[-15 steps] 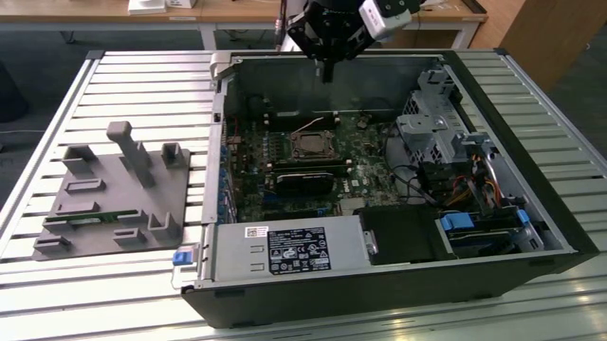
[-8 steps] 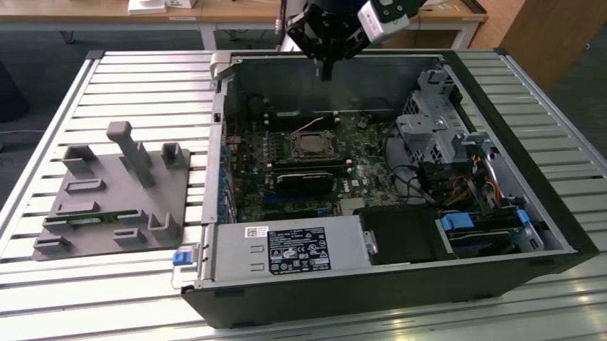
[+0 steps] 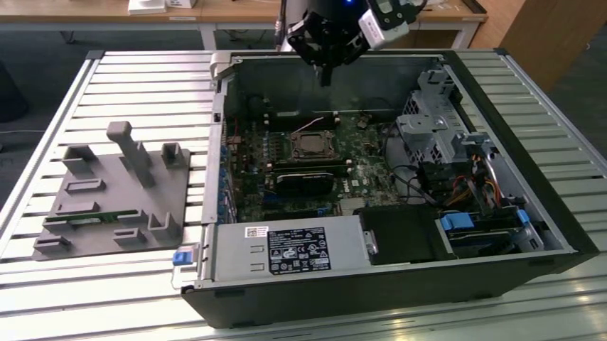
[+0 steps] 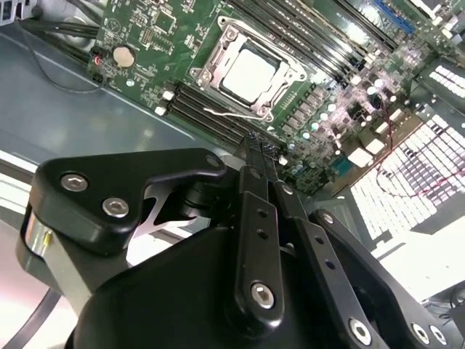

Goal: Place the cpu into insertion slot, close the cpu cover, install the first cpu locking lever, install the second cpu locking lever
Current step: 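Install the first cpu locking lever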

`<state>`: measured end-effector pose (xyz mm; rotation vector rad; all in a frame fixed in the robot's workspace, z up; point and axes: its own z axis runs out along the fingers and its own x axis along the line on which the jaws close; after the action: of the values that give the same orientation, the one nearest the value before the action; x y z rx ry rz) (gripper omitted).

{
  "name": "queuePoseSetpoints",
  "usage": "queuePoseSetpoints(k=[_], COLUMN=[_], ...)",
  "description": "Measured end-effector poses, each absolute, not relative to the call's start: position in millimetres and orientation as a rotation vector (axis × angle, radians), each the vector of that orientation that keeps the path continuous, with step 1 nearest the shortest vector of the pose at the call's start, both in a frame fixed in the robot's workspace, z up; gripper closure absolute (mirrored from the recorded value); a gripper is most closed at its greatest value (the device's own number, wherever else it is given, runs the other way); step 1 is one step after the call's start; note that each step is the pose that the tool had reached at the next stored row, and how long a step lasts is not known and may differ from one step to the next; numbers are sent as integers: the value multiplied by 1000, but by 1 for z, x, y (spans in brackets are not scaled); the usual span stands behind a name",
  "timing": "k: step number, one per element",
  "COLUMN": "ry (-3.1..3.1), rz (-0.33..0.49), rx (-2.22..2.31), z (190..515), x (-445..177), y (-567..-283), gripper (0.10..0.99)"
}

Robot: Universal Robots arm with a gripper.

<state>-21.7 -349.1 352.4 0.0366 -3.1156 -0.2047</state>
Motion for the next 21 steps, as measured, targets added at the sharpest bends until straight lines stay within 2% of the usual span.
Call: queuePoseSetpoints(k=[21], ry=[-3120], rz=[-204], rx=[37], z=[333], x=[-22], y=[-345], gripper=[980])
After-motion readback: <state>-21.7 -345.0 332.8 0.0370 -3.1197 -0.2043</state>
